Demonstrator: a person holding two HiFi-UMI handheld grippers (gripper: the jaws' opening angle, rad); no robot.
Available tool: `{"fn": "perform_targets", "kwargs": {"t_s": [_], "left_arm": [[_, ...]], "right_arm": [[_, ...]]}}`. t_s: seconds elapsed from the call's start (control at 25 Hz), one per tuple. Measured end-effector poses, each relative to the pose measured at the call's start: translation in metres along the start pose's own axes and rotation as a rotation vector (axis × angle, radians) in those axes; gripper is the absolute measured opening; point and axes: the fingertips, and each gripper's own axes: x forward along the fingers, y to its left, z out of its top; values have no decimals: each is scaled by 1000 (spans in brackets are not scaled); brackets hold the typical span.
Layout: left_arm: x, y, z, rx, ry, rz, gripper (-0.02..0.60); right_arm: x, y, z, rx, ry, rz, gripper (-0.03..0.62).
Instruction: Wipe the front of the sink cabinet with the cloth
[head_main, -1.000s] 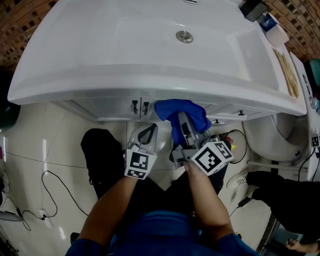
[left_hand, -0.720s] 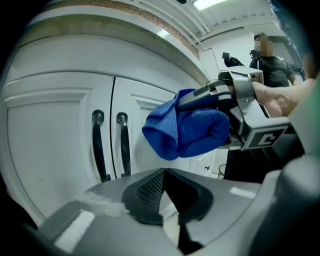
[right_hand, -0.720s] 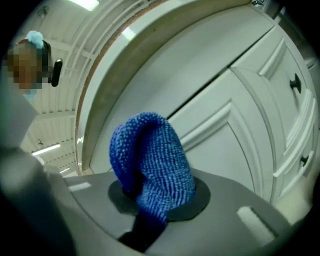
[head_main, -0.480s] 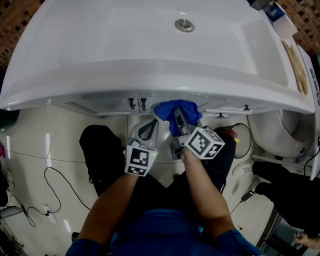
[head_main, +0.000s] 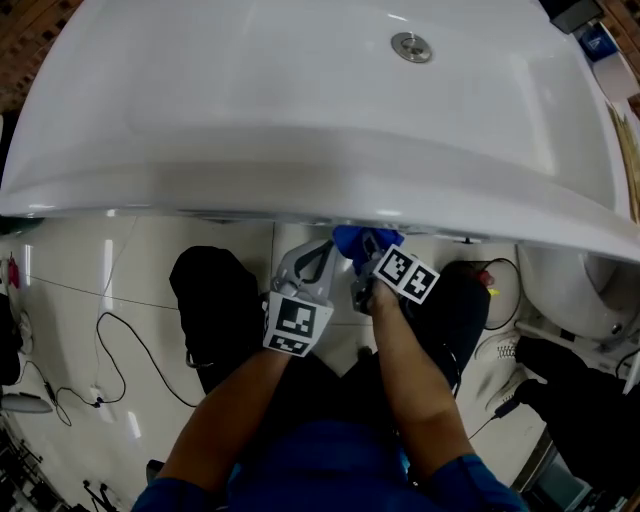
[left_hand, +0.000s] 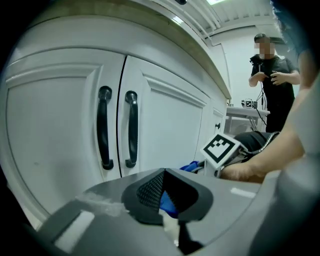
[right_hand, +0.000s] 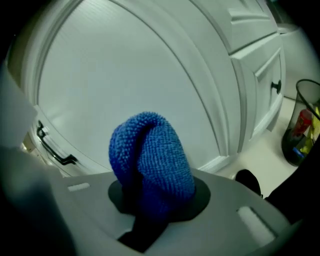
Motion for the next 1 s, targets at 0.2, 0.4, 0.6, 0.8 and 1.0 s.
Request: {"fn": "perform_targets", "kwargs": {"t_s": [0.2, 0.4, 0.6, 0.8, 1.0], "left_arm": [[-2, 1, -6, 6, 17, -19, 2], [0, 5, -5, 15, 19, -22, 2], [6, -6, 2, 43, 6, -40, 2], [-7, -27, 38, 61, -106, -51, 2], [-35, -33, 63, -23, -175, -21, 2]], "right_arm": [[15, -40, -11, 45, 38, -101, 72], [19, -38, -16, 55, 50, -104, 72], [-16, 1, -9, 5, 15, 3, 72], [-81, 69, 41, -142, -124, 195, 72], [-168, 138, 96, -243, -340, 378, 72]]}}
